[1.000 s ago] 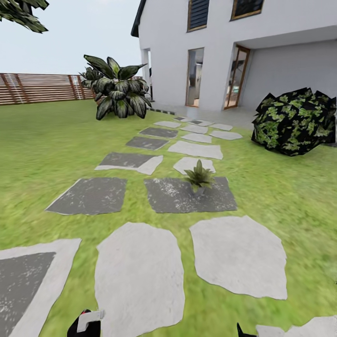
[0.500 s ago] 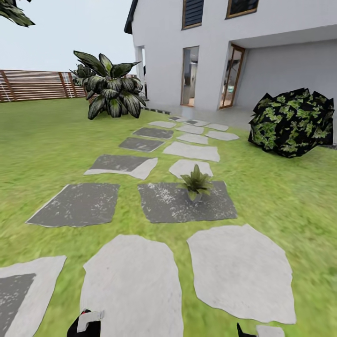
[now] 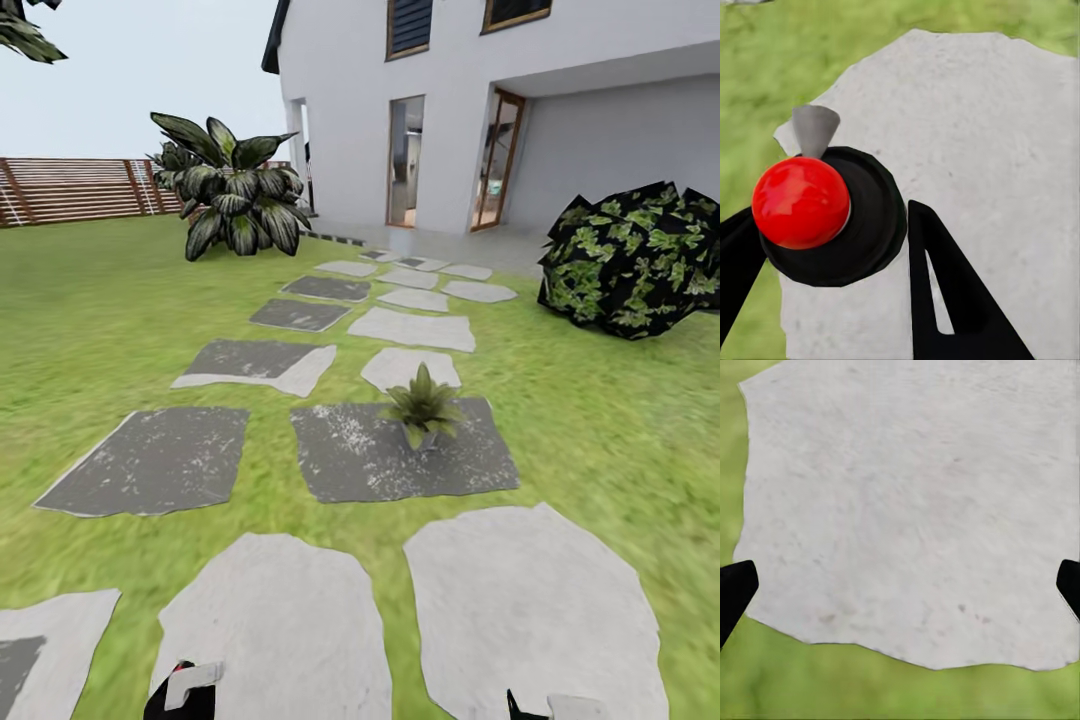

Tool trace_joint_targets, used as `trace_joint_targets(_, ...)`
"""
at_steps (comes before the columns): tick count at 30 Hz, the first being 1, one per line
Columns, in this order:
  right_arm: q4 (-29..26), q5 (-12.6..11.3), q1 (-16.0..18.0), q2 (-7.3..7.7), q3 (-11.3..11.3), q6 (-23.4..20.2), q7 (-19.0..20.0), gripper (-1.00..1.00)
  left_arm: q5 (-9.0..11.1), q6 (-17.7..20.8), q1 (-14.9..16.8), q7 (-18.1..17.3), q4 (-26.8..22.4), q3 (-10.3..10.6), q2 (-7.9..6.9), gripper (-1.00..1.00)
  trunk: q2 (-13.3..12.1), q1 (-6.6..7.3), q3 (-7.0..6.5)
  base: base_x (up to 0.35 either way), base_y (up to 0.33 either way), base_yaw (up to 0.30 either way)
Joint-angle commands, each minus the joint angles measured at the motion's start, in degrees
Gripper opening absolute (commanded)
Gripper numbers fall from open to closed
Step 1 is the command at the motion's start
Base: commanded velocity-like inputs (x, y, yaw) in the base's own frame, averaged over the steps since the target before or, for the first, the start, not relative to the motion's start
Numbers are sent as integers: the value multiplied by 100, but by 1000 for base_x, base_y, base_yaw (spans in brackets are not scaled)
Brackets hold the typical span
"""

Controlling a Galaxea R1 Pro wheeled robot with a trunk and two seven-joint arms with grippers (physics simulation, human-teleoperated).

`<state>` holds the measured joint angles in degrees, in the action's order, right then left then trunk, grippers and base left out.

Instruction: Pick up the pesticide atomizer in the garden and spray insectifuge to fully cover both potted plants in the garden.

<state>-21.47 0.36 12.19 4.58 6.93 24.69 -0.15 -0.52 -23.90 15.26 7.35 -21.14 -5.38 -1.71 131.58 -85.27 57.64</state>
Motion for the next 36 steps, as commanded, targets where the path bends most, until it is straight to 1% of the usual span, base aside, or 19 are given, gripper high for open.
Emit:
trace_joint_targets(1,4,3,3,-1,11,18,-2,100,-8,-19,3,12,4,-7,0,-100,2,-2,5,338,0,0)
trace_joint_targets(4,3,0,3,-1,11,18,-3,100,-9,-19,3,12,4,-7,-3,-100,2,-2,5,338,0,-127)
trace_joint_targets(15,3,0,3,-1,11,18,-3,100,-10,-19,3,12,4,-7,-3,-100,2,-2,5,338,0,-260)
trace_joint_targets(28,7,0,3,-10,11,18,-11,100,-13,-19,3,12,4,-6,-3,-100,2,-2,5,338,-28,-12)
trace_joint_targets(36,9,0,3,-10,13,18,-3,100,-18,-19,3,12,4,-4,-1,-100,2,-2,5,314,-124,-291)
